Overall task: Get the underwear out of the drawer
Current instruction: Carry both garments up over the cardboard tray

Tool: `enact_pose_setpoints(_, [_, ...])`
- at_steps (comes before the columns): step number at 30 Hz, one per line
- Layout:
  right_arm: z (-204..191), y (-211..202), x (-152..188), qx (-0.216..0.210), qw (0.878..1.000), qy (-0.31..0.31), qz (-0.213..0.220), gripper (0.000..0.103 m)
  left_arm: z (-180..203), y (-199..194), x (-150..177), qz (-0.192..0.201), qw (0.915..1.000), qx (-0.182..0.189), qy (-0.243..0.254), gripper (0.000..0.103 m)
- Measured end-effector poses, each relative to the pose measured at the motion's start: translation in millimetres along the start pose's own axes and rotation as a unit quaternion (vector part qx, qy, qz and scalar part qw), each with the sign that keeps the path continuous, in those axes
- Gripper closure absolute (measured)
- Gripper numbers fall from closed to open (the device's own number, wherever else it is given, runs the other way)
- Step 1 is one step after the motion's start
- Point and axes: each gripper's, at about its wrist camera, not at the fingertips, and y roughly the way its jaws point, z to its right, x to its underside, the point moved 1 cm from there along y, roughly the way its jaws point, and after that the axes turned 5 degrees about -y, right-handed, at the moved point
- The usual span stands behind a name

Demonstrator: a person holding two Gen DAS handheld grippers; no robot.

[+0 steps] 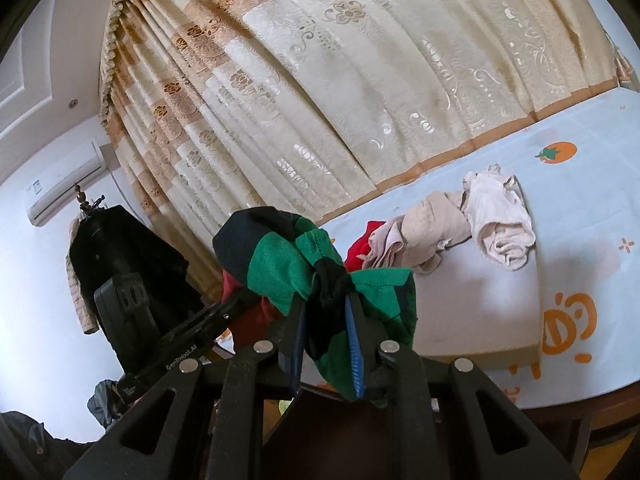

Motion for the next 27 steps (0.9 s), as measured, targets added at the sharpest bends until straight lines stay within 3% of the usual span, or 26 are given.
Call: enact_pose_setpoints(27, [25.7,48.8,-55.5,0.011,1.0,0.024,-0.002,0.082,-27.0,60.2,-45.0,-0.019,0.9993,-0.003,-0.031,0.084])
